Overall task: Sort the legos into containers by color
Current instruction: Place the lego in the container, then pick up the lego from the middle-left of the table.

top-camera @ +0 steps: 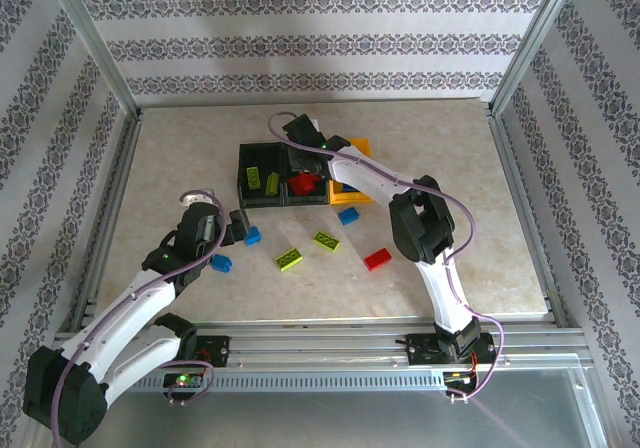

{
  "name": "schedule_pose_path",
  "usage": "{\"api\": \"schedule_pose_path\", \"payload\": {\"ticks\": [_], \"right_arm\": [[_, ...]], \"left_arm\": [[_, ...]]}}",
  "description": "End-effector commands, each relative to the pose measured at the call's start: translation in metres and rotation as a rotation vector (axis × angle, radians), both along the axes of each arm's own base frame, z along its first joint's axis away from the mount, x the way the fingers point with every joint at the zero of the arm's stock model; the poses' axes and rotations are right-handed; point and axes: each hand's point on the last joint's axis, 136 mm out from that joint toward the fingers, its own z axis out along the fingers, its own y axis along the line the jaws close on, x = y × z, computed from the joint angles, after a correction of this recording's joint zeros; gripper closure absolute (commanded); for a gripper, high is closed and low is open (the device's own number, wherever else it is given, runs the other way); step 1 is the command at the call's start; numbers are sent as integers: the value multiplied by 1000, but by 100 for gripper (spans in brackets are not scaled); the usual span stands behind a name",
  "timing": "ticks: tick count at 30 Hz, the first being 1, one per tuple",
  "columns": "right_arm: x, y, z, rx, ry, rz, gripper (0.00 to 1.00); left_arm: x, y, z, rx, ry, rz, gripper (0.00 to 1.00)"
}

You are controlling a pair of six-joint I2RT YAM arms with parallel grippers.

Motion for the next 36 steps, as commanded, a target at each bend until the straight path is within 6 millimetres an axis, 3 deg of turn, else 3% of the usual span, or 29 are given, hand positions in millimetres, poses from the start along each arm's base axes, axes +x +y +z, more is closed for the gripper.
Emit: {"api": "schedule_pose_path", "payload": {"ticks": [1,10,20,30,32,33,36], "right_arm": [[6,2,0,0,1,8,60],[-7,-11,25,23,-18,-14,54],[-52,-46,40,66,1,-85,38],[-103,-81,28,79,61,-156,19],[-115,-91,22,76,75,-181,13],[-120,-96,19,75,83,-195,3],[-137,-111,10,76,105,-236,2]], "left_arm": [[2,-18,3,-25,-20,-111,0],[-19,-64,-11,-44,65,-407,0],[-36,-98,-40,47,198,-578,9],[-41,-127,-68,172,315,-680,17],[-43,-132,-76,178,347,-690,17],[-44,-135,-79,178,358,-695,17],[-47,-143,-89,183,394,-717,18]]}}
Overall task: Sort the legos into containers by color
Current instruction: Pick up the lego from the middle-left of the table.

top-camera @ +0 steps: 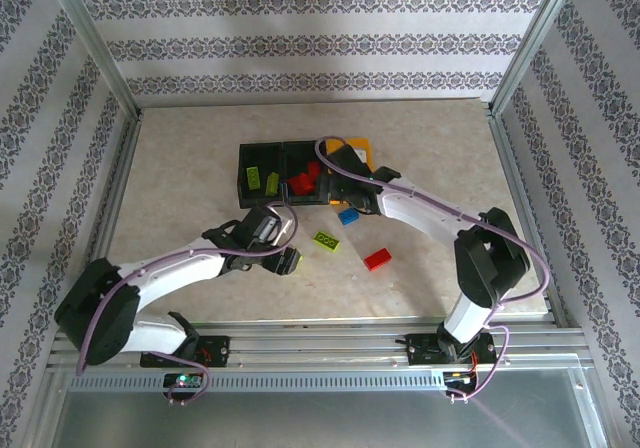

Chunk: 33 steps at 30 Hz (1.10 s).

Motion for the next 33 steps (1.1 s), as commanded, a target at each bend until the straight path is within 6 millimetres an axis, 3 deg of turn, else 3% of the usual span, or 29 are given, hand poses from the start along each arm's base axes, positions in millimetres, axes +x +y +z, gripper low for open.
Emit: {"api": "schedule_pose_path", "payload": {"ticks": [1,6,13,21,26,33], "right_arm": [[-19,-15,0,11,4,-71,2],[-40,-36,-6,10,14,-130,2],[-51,-54,-1,3,-12,-171,2],[-52,-57,-1,1,-13,-181,2],[-52,-56,-4,-1,-4,-181,2],[-53,-53,-7,-4,-1,-169,2]], "left_arm": [[-6,-8,-7,40,30,-41,18],[-9,-15,-19,104,57,-74,18],[-3,-13,-35,169,84,-24,26],[2,-4,-37,211,83,48,39],[1,1,-36,220,85,70,53],[6,-1,-23,179,49,108,61]]}}
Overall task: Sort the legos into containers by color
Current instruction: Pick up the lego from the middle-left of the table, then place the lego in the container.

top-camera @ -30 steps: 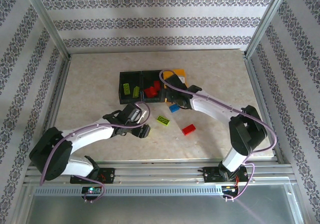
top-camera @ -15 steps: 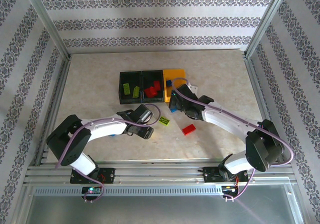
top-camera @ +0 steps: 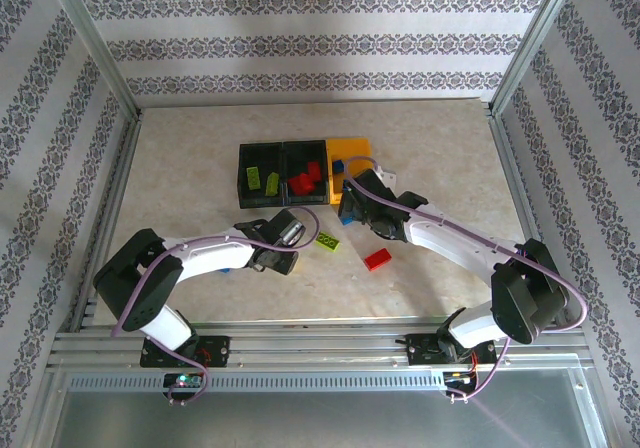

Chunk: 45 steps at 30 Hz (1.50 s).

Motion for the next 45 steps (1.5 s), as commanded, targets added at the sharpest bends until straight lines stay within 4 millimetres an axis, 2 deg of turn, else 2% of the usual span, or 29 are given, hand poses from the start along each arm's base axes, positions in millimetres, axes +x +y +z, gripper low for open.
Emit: {"api": "schedule_pose_path", "payload": {"ticks": [1,9,17,22,25,33,45], "right_arm": [[-5,-2,-4,-22,-2,-9,2],[-9,-4,-4,-30,-15,-4,2],[-10,2,-5,-35,-14,26,2],[-12,7,-6,-47,-20,41,2],[-12,10,-8,-48,-19,52,2],[-12,22,-9,-62,-12,95,2],[-17,14,-15,-76,18,51,2]], "left_arm": [[2,2,17,-10,-39,37,62],[31,15,56,-42,-172,143,68],[92,45,112,-43,-329,236,68],[122,61,135,-76,-388,291,68],[138,70,137,-91,-394,323,68],[175,87,124,-91,-359,390,70],[207,82,102,-53,-323,392,69]]}}
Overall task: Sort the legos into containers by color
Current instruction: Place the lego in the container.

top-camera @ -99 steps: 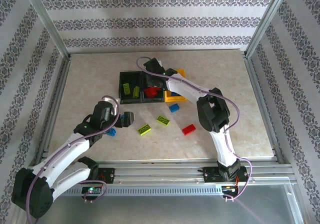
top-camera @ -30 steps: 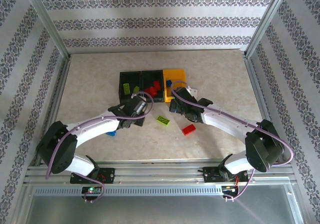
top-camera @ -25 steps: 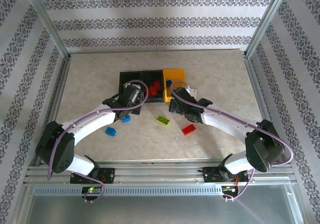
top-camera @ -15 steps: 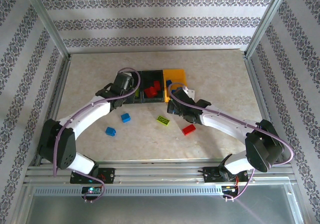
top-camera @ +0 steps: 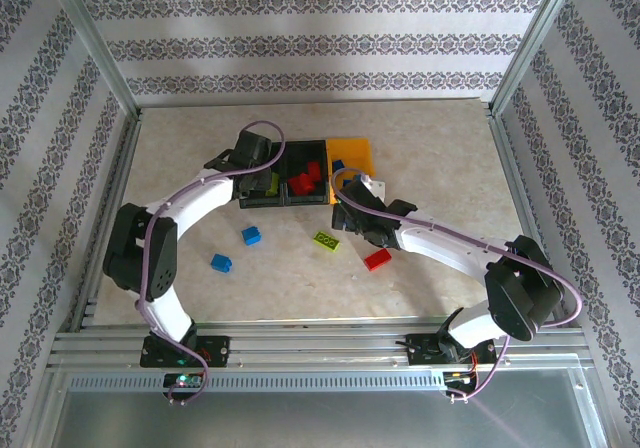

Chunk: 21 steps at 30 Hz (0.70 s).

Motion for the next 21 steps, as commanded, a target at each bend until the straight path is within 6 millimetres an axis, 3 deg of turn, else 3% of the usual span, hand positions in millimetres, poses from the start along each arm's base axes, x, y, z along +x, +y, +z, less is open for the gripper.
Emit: {"api": "schedule_pose_path", "payload": {"ticks": [1,11,21], "right_arm": [[-1,-5,1,-29,4,-35,2],[-6,-15,-3,-18,17,-79,2],[-5,-18,-9,4,27,-106,2]], "left_arm": [[13,1,3,9,-17,-5,69],[20,0,-12,14,6,9,63],[18,0,-6,6,-6,11,52]]}}
